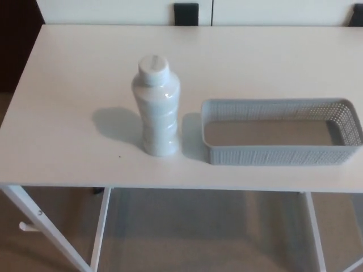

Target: The robot walk up to a desk on which a bottle is kept on the left hand side and a container is kept on the right hand side. The robot uses its left hand to pick up the bottle and places it in the container.

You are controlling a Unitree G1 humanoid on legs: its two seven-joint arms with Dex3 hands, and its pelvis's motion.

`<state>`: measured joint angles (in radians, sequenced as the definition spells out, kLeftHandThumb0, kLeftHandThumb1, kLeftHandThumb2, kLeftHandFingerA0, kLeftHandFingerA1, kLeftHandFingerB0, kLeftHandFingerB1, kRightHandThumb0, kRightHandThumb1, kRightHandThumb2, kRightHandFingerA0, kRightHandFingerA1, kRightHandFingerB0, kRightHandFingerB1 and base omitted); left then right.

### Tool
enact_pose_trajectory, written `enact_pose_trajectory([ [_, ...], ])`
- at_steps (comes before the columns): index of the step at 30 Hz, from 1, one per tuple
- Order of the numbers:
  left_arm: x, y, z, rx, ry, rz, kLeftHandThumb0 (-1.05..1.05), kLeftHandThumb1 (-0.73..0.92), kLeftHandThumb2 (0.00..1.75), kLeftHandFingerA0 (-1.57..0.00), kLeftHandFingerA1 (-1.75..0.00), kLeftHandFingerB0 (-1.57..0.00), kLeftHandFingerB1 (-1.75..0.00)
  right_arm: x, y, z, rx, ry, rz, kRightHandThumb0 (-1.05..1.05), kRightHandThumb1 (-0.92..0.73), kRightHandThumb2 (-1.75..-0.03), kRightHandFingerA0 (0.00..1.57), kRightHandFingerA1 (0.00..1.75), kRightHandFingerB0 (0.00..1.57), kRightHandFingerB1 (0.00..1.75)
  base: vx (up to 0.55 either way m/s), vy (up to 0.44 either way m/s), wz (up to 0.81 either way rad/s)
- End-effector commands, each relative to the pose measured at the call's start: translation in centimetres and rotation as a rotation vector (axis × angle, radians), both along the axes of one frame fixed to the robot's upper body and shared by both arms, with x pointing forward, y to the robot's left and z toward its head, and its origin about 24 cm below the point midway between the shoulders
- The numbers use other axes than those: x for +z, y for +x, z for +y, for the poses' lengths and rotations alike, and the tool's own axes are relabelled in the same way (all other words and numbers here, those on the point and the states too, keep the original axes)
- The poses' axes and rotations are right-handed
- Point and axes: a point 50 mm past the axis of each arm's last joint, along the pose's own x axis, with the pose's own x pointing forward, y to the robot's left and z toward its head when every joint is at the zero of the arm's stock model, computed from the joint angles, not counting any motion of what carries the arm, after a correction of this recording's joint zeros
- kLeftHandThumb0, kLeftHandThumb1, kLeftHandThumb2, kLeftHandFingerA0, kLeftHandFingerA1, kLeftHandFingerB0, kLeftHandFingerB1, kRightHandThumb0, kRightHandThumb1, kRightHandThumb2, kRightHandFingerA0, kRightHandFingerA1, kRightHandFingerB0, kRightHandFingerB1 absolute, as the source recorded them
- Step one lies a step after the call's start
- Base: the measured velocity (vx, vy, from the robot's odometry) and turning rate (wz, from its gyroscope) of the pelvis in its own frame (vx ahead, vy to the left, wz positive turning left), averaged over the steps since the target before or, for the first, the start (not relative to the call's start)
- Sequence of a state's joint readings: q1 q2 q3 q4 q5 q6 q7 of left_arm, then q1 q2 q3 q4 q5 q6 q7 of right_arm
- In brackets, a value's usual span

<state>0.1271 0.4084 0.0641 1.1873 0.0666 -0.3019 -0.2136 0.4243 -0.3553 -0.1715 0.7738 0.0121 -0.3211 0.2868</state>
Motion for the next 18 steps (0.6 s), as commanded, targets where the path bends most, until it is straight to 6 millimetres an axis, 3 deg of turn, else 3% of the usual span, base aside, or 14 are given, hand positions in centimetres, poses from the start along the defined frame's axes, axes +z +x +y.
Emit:
enact_pose_trajectory([
  [1,0.43,0.43,0.57,-0.012,0.017,-0.003,-0.44,0.42,0.81,-0.24,-0.5,-0.23,-0.47,0.01,0.07,-0.03,-0.022,0.008,0.005,-0.4,-0.7,-0.7,0.21,0.42,0.19,0.38,0.03,0.353,-0.1],
  [5,0.48,0.6,0.58,-0.03,0.023,0.0,-0.48,0.43,0.81,-0.25,-0.5,-0.24,-0.47,-0.18,0.15,-0.08,-0.028,0.012,0.006,-0.41,-0.69,-0.7,0.21,0.42,0.19,0.38,0.04,0.254,0.04],
  [18,0.48,1.09,0.61,-0.046,0.038,0.013,-0.52,0.44,0.8,-0.28,-0.5,-0.26,-0.46,-0.15,0.54,0.09,-0.012,0.007,0.001,-0.4,-0.7,-0.71,0.23,0.42,0.2,0.38,0.05,-0.037,0.08],
])
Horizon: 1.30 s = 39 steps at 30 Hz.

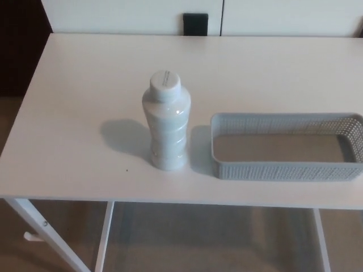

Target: The robot walk up to a desk on which a bottle is kept on the left hand side and a container is kept on the right hand side. The robot uses its left hand to pick up the bottle and places it in the container.

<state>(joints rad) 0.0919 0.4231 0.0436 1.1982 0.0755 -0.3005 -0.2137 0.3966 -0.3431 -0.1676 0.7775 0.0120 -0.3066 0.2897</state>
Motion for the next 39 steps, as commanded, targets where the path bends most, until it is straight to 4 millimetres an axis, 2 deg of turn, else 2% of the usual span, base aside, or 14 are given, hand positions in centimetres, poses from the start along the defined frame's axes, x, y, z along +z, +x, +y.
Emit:
enact_pose_trajectory([
  [1,0.2,0.0,0.4,-0.018,0.018,0.015,-0.51,0.43,0.8,-0.24,-0.48,-0.26,-0.47,0.1,-0.4,-0.3,-0.016,0.004,0.003,-0.4,-0.7,-0.7,0.22,0.42,0.2,0.38,0.0,0.0,0.0],
  [10,0.4,0.4,0.5,-0.03,0.033,0.004,-0.49,0.43,0.8,-0.25,-0.49,-0.26,-0.48,0.4,-0.1,-0.2,-0.008,0.0,-0.006,-0.41,-0.7,-0.72,0.24,0.44,0.2,0.39,0.0,0.0,0.0],
  [14,2.2,1.1,3.5,0.33,0.006,-0.152,-0.42,0.53,0.65,-0.18,-0.43,-0.17,-0.38,0.1,0.2,0.2,-0.011,0.017,-0.016,-0.42,-0.7,-0.71,0.24,0.44,0.18,0.39,0.0,0.0,0.0],
  [15,3.5,1.2,5.3,0.544,-0.038,-0.279,-0.32,0.54,0.61,-0.05,-0.27,-0.06,-0.25,0.1,0.2,0.1,-0.018,0.015,-0.017,-0.4,-0.7,-0.7,0.23,0.43,0.19,0.38,0.0,0.0,0.0],
  [18,6.0,1.2,8.2,0.831,-0.124,-0.498,-0.41,0.55,0.73,-0.04,-0.34,-0.03,-0.17,0.4,0.6,-0.1,-0.015,0.002,-0.02,-0.39,-0.7,-0.7,0.23,0.43,0.2,0.38,0.0,0.0,0.0],
  [23,11.5,2.6,11.9,0.885,-0.164,-0.818,-0.54,0.35,0.77,0.0,-0.39,0.0,-0.23,0.7,1.0,-0.1,-0.006,-0.006,-0.017,-0.41,-0.68,-0.7,0.21,0.42,0.19,0.38,0.0,0.0,0.0],
  [24,13.0,4.0,12.2,0.838,-0.164,-0.884,-0.48,0.52,0.58,-0.08,-0.32,-0.05,-0.22,0.6,0.9,-0.2,-0.006,0.0,-0.015,-0.42,-0.67,-0.72,0.21,0.44,0.17,0.39,0.0,0.0,0.0],
  [26,16.0,6.9,12.3,0.707,-0.166,-1.007,-0.45,0.52,0.6,-0.04,-0.26,-0.05,-0.23,0.4,0.6,-0.1,-0.005,0.015,-0.012,-0.41,-0.68,-0.72,0.21,0.45,0.17,0.39,0.0,0.0,0.0],
  [28,17.5,8.7,11.7,0.612,-0.189,-1.059,-0.4,0.58,0.57,-0.05,-0.3,0.0,-0.24,0.4,0.5,0.0,-0.009,0.02,-0.013,-0.4,-0.69,-0.7,0.22,0.44,0.19,0.39,0.0,0.0,0.0],
  [29,19.6,11.7,9.7,0.494,-0.277,-1.135,-0.3,0.47,0.74,0.0,-0.31,0.0,-0.15,0.3,0.4,0.0,-0.011,0.016,-0.005,-0.39,-0.7,-0.69,0.21,0.43,0.19,0.38,0.0,0.0,0.0],
  [32,22.0,15.0,5.0,0.231,-0.346,-1.185,-0.46,0.28,0.74,0.0,-0.42,0.0,-0.27,0.0,0.5,0.0,-0.021,0.012,0.002,-0.39,-0.69,-0.69,0.22,0.43,0.19,0.38,0.0,0.0,0.0],
  [35,22.9,16.7,1.5,0.093,-0.371,-1.206,-0.52,0.32,0.72,-0.01,-0.4,0.0,-0.19,-0.1,0.6,0.1,-0.021,0.012,0.001,-0.41,-0.68,-0.7,0.22,0.44,0.19,0.38,0.0,0.0,0.0],
  [36,23.4,17.9,-1.4,-0.001,-0.42,-1.213,-0.5,0.32,0.73,-0.01,-0.37,0.0,-0.16,-0.1,0.8,0.1,-0.025,0.017,-0.005,-0.4,-0.68,-0.7,0.23,0.44,0.2,0.38,0.0,0.0,0.0],
  [39,23.8,18.5,-3.5,-0.067,-0.447,-1.21,-0.46,0.3,0.74,0.0,-0.4,0.0,-0.21,-0.2,0.8,0.2,-0.03,0.024,-0.009,-0.39,-0.68,-0.69,0.22,0.43,0.19,0.38,0.0,0.0,0.0],
])
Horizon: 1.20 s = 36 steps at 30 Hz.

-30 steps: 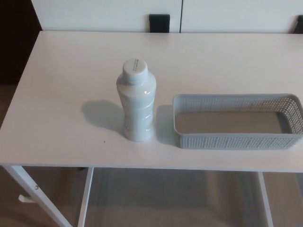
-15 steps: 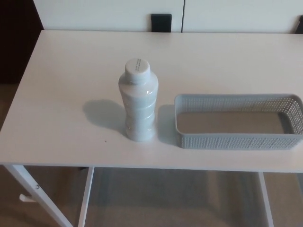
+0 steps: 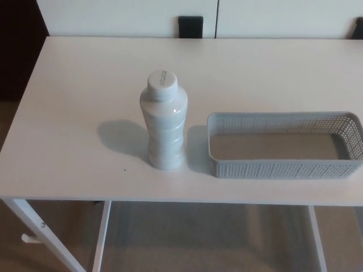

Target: The robot walk up to a desk on which a bottle is kept on the left hand side and a container is kept on the right hand side. The robot uses its left hand to pick up the bottle and places it in the container.

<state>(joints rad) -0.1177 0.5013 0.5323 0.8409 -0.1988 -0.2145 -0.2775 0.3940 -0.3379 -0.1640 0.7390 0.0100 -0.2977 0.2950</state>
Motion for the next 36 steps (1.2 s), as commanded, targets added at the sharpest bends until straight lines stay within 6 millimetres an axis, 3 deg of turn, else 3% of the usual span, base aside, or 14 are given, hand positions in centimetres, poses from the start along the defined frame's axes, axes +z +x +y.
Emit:
enact_pose_trajectory([
  [1,10.5,7.7,-12.4,-0.538,-0.131,-0.448,-0.42,0.26,0.73,0.0,-0.42,0.0,-0.26,-0.4,0.2,-0.2,-0.051,0.026,0.011,-0.39,-0.69,-0.69,0.21,0.42,0.18,0.37,0.0,0.0,0.0],
  [2,10.4,8.1,-13.8,-0.577,-0.138,-0.447,-0.52,0.26,0.58,-0.03,-0.37,-0.07,-0.25,-0.4,0.3,-0.2,-0.047,0.017,0.016,-0.41,-0.67,-0.7,0.22,0.41,0.2,0.37,0.0,0.0,0.0],
  [8,9.6,9.2,-19.0,-0.683,-0.148,-0.412,-0.48,0.29,0.5,-0.07,-0.37,-0.08,-0.27,-0.1,0.8,-0.1,-0.035,0.019,0.001,-0.4,-0.69,-0.7,0.24,0.44,0.19,0.38,0.0,0.0,0.0],
  [18,7.6,8.9,-21.3,-0.729,-0.188,-0.328,-0.43,0.32,0.51,-0.07,-0.37,-0.06,-0.25,0.2,1.3,0.1,-0.01,0.0,-0.014,-0.39,-0.7,-0.7,0.24,0.43,0.19,0.38,0.0,0.0,0.0],
  [19,7.2,8.8,-21.6,-0.736,-0.195,-0.311,-0.36,0.27,0.71,0.0,-0.43,-0.02,-0.31,0.1,1.4,-0.1,-0.015,0.0,-0.014,-0.39,-0.69,-0.7,0.24,0.43,0.19,0.38,0.0,0.0,0.0],
  [21,7.0,8.7,-21.7,-0.74,-0.196,-0.297,-0.36,0.27,0.71,0.0,-0.43,-0.03,-0.31,0.1,1.5,-0.1,-0.019,0.001,-0.015,-0.39,-0.69,-0.7,0.24,0.43,0.19,0.38,0.0,0.0,0.0],
  [22,7.0,8.7,-21.8,-0.741,-0.198,-0.289,-0.4,0.34,0.51,-0.07,-0.36,-0.07,-0.25,0.1,1.6,-0.1,-0.018,0.002,-0.018,-0.4,-0.68,-0.7,0.24,0.44,0.19,0.38,0.0,0.0,0.0],
  [23,7.0,8.6,-21.8,-0.741,-0.199,-0.287,-0.4,0.34,0.51,-0.07,-0.36,-0.07,-0.25,0.2,1.6,-0.1,-0.017,0.004,-0.02,-0.4,-0.68,-0.7,0.24,0.44,0.19,0.38,0.0,0.0,0.0],
  [24,7.0,8.6,-21.9,-0.742,-0.205,-0.284,-0.37,0.28,0.71,0.0,-0.41,-0.03,-0.31,0.1,1.6,0.0,-0.016,0.004,-0.02,-0.4,-0.68,-0.7,0.26,0.45,0.2,0.39,0.0,0.0,0.0],
  [25,7.0,8.6,-22.0,-0.743,-0.209,-0.281,-0.37,0.28,0.71,0.0,-0.41,-0.03,-0.31,0.1,1.6,0.0,-0.017,0.004,-0.02,-0.4,-0.68,-0.7,0.26,0.45,0.2,0.39,0.0,0.0,0.0],
  [26,7.0,8.7,-22.2,-0.745,-0.214,-0.278,-0.41,0.34,0.53,-0.07,-0.35,-0.09,-0.24,0.2,1.6,0.0,-0.015,0.006,-0.022,-0.38,-0.69,-0.69,0.25,0.44,0.19,0.38,0.0,0.0,0.0],
  [32,7.3,9.0,-23.1,-0.76,-0.227,-0.277,-0.41,0.33,0.51,-0.09,-0.35,-0.09,-0.25,0.2,1.9,0.1,-0.021,0.011,-0.026,-0.39,-0.68,-0.7,0.24,0.43,0.2,0.38,0.0,0.0,0.0],
  [33,7.4,9.1,-23.5,-0.772,-0.223,-0.276,-0.38,0.3,0.71,-0.06,-0.45,-0.01,-0.34,0.2,2.0,0.1,-0.019,0.016,-0.025,-0.39,-0.69,-0.7,0.25,0.44,0.19,0.38,0.0,0.0,0.0],
  [36,7.6,9.2,-24.5,-0.799,-0.19,-0.272,-0.48,0.34,0.64,-0.09,-0.41,-0.06,-0.29,0.5,2.4,0.4,-0.005,0.028,-0.042,-0.39,-0.68,-0.7,0.24,0.45,0.18,0.39,0.0,0.0,0.0],
])
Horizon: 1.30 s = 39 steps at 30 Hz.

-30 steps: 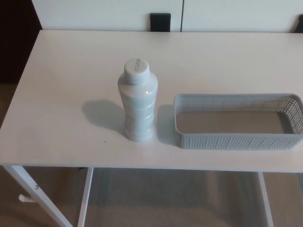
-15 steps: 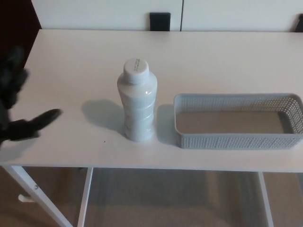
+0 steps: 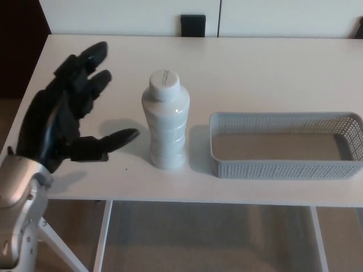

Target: The robot walk up to a desk on which a bottle is kept on the left hand side and a container is kept on the right hand side. The robot uses its left hand to pick up the bottle and places it in the container.

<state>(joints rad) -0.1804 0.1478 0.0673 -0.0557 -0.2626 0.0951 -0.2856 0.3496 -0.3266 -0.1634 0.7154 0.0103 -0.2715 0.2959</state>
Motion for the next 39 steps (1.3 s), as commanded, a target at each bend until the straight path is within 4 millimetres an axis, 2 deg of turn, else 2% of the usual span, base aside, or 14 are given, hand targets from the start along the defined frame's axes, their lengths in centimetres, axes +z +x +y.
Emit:
enact_pose_trajectory([
  [1,0.0,0.4,-1.9,-0.045,0.007,0.096,-0.48,0.34,0.64,-0.09,-0.41,-0.06,-0.29,0.3,0.5,0.0,-0.013,0.017,-0.001,-0.39,-0.68,-0.7,0.24,0.45,0.18,0.39,0.0,0.0,0.0],
  [4,-0.2,0.3,-2.8,-0.071,0.006,0.099,-0.39,0.3,0.7,-0.08,-0.46,0.0,-0.31,0.7,0.8,0.2,-0.006,0.009,-0.003,-0.38,-0.69,-0.69,0.22,0.44,0.19,0.39,0.0,0.0,0.0],
  [5,-0.2,0.3,-3.1,-0.076,0.008,0.097,-0.42,0.37,0.52,-0.14,-0.36,-0.1,-0.25,0.7,0.8,0.1,-0.004,0.004,0.0,-0.39,-0.69,-0.69,0.23,0.43,0.2,0.38,0.0,0.0,0.0],
  [7,-0.4,0.3,-3.5,-0.084,0.008,0.1,-0.47,0.33,0.55,-0.12,-0.39,-0.09,-0.28,0.6,1.0,0.1,-0.004,-0.001,0.001,-0.4,-0.68,-0.7,0.24,0.44,0.2,0.39,0.0,0.0,0.0],
  [8,-0.5,0.4,-3.6,-0.087,0.01,0.102,-0.36,0.28,0.72,-0.11,-0.49,0.0,-0.38,0.5,1.1,0.1,-0.007,0.002,-0.002,-0.4,-0.68,-0.7,0.24,0.44,0.2,0.39,0.0,0.0,0.0],
  [9,-0.5,0.4,-3.6,-0.087,0.01,0.102,-0.36,0.28,0.72,-0.11,-0.49,0.0,-0.38,0.5,1.1,0.1,-0.007,0.002,-0.002,-0.4,-0.68,-0.7,0.24,0.44,0.2,0.39,0.0,0.0,0.0],
  [10,-0.7,0.5,-3.7,-0.087,0.022,0.105,-0.42,0.33,0.66,-0.1,-0.44,-0.05,-0.27,0.6,1.2,0.1,-0.006,0.004,-0.002,-0.39,-0.68,-0.7,0.25,0.44,0.19,0.38,0.0,0.0,0.0],
  [12,-0.8,0.6,-3.8,-0.086,0.027,0.107,-0.42,0.33,0.66,-0.1,-0.44,-0.05,-0.27,0.6,1.3,0.1,-0.005,0.005,-0.003,-0.39,-0.68,-0.7,0.25,0.44,0.19,0.38,0.0,0.0,0.0],
  [13,-1.1,0.9,-3.9,-0.085,0.044,0.121,-0.38,0.4,0.52,-0.11,-0.34,-0.06,-0.26,0.5,1.2,0.0,-0.006,0.006,0.001,-0.41,-0.68,-0.7,0.26,0.44,0.2,0.39,0.0,0.0,0.0],
  [14,-1.3,1.1,-3.9,-0.085,0.056,0.13,-0.38,0.4,0.52,-0.11,-0.34,-0.06,-0.26,0.4,1.2,0.0,-0.007,0.006,0.005,-0.41,-0.68,-0.7,0.26,0.44,0.2,0.39,0.0,0.0,0.0],
  [15,-1.4,1.4,-4.0,-0.085,0.06,0.143,-0.41,0.32,0.62,-0.06,-0.4,-0.09,-0.2,0.3,1.2,0.0,-0.005,0.002,0.007,-0.42,-0.67,-0.71,0.27,0.45,0.21,0.39,0.0,0.0,0.0],
  [20,-1.7,3.1,-4.9,-0.097,0.039,0.214,-0.42,0.31,0.67,-0.02,-0.34,-0.04,-0.2,0.6,1.6,0.2,-0.003,0.003,-0.014,-0.39,-0.69,-0.7,0.26,0.44,0.21,0.39,0.0,0.0,0.0],
  [30,-1.9,4.1,-6.0,-0.103,0.04,0.225,-0.44,0.34,0.64,-0.06,-0.39,-0.05,-0.15,1.0,2.2,0.4,0.024,-0.019,-0.017,-0.42,-0.69,-0.71,0.25,0.44,0.2,0.39,0.0,0.0,0.0],
  [39,-3.4,4.7,-6.2,-0.092,0.106,0.269,-0.4,0.35,0.66,-0.06,-0.35,-0.01,-0.24,1.1,3.2,0.4,0.017,-0.009,-0.037,-0.39,-0.69,-0.71,0.27,0.44,0.23,0.39,0.0,0.0,0.0],
])
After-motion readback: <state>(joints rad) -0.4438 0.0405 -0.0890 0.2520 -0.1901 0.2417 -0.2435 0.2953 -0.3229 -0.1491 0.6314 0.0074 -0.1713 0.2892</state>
